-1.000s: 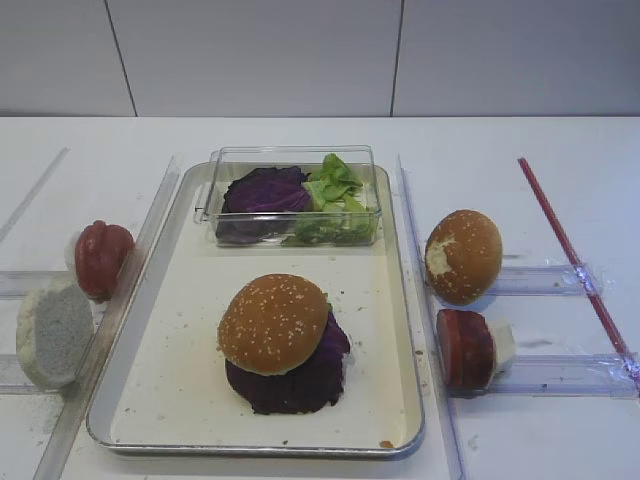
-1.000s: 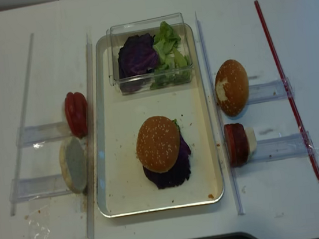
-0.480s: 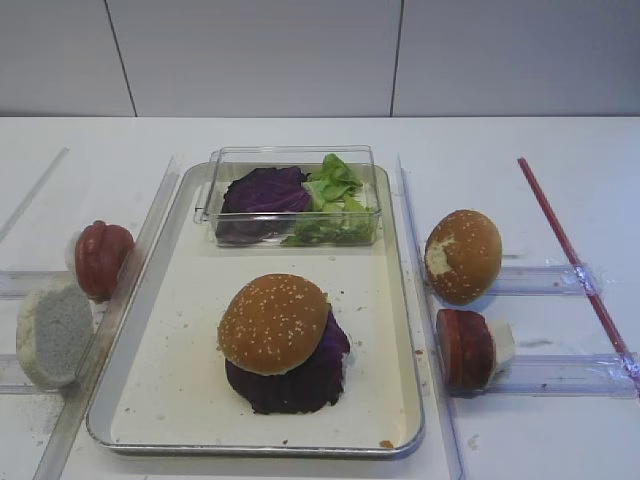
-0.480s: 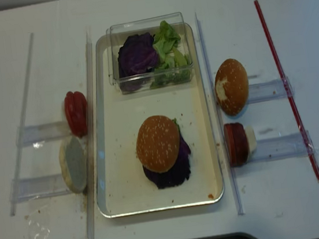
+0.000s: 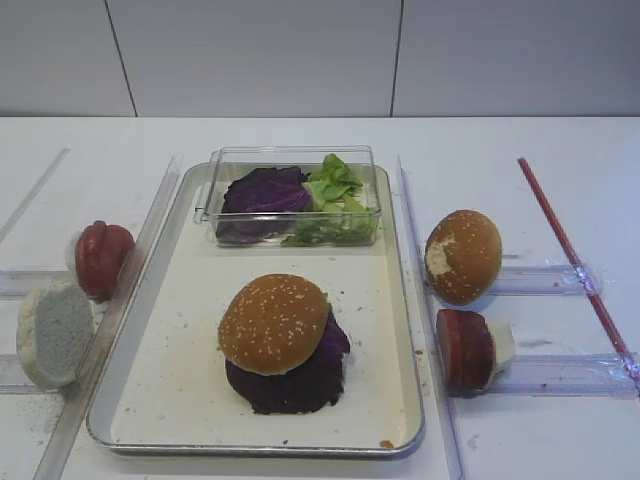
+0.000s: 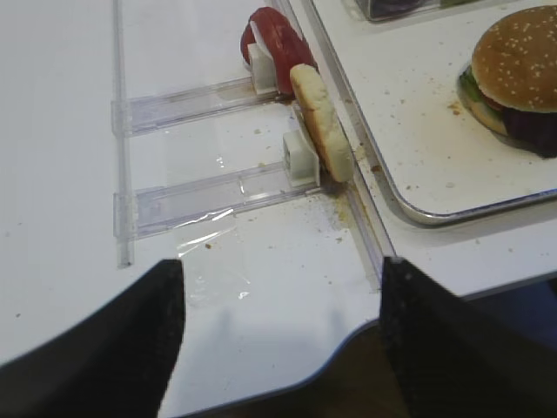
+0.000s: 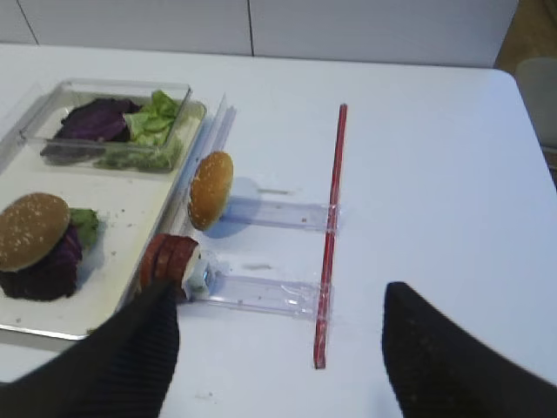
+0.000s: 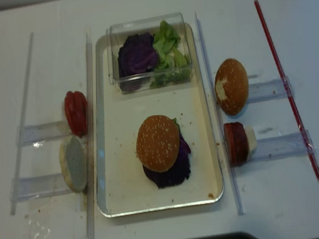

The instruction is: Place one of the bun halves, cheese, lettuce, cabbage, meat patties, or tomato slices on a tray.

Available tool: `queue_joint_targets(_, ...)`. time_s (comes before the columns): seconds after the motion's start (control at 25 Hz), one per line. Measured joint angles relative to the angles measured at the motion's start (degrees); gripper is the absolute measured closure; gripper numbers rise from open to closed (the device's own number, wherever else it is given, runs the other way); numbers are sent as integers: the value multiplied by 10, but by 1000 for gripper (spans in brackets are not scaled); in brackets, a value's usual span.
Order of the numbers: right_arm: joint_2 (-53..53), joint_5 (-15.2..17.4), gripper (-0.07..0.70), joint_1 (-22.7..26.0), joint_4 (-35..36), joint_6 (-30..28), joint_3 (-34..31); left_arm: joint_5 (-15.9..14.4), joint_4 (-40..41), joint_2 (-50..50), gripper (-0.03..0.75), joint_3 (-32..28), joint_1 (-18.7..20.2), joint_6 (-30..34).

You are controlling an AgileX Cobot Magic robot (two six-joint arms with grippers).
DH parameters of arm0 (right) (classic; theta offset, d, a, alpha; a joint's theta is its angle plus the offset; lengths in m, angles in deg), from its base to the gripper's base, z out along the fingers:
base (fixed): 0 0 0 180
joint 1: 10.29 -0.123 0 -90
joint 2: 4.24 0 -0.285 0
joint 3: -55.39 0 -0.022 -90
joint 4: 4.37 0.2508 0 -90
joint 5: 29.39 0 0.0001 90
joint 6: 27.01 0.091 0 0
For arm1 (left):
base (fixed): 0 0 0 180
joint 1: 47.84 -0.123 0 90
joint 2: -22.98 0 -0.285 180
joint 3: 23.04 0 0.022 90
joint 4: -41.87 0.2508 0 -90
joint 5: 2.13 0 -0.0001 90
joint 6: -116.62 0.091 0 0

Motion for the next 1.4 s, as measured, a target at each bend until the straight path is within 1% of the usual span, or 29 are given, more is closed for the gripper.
queue_joint_targets(0.16, 33, 0, 120, 0, -4, -14, -63, 0, 0, 0, 276, 0, 0, 0)
queue_joint_targets(0.36, 61, -3, 120, 0, -5, -20, -116, 0, 0, 0, 276, 0, 0, 0)
queue_joint_targets(0.52, 67, -22, 120, 0, -6, -38, -142, 0, 0, 0, 276, 0, 0, 0)
queue_joint_targets(0.8, 82, -61, 120, 1, -7, -45, -196, 0, 0, 0, 276, 0, 0, 0)
queue_joint_targets(1.0, 136, -58, 120, 1, -9, -46, -223, 0, 0, 0, 276, 0, 0, 0)
queue_joint_targets(1.2, 138, -52, 120, 1, -23, -46, -237, 1, -3, 0, 276, 0, 0, 0)
queue_joint_targets(1.4, 138, -58, 120, 1, -28, -46, -260, 1, 0, 0, 276, 0, 0, 0)
